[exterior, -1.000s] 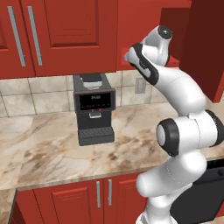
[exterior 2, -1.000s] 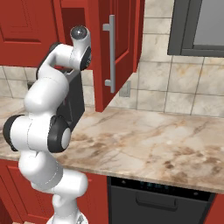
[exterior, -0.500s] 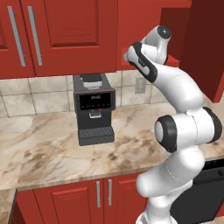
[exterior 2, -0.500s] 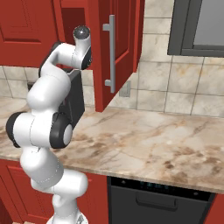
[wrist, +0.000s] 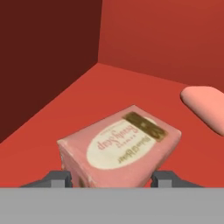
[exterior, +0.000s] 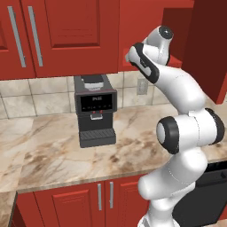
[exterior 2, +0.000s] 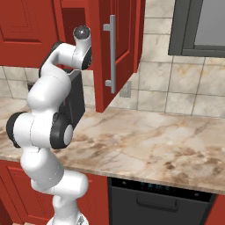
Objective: Locate and retrieve the bar soap and bar soap from the cabinet. Place them next to the sink.
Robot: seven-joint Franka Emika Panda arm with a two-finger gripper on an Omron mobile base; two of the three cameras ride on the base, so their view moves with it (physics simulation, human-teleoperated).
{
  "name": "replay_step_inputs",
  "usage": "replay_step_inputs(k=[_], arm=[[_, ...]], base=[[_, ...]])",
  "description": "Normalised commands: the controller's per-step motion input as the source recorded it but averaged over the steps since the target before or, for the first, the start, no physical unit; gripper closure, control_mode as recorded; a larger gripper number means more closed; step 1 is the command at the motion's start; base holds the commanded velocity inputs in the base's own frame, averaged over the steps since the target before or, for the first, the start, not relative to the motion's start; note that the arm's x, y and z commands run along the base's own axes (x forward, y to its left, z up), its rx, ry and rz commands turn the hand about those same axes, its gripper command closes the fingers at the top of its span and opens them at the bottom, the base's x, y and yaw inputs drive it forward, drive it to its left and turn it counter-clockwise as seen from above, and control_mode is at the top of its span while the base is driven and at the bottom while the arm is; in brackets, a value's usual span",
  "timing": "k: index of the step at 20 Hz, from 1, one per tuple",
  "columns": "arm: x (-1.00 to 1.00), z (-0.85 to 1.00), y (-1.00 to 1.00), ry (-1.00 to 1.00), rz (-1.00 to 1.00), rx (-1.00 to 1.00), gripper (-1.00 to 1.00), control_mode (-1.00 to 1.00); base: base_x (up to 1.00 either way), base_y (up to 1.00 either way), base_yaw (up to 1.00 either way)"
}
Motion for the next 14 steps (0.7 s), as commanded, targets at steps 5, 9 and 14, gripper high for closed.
replay_step_inputs(k=[5, 9, 14], arm=[[0.00, 0.00, -0.01, 0.00, 0.00, 0.00, 1.00, -1.00], [-0.20, 0.02, -0.12, 0.00, 0.00, 0.00, 1.00, -1.00], [-0.34, 0.04, -0.06, 0.00, 0.00, 0.00, 1.00, -1.00]], base=[[0.00, 0.00, 0.00], [0.00, 0.00, 0.00], [0.00, 0.00, 0.00]])
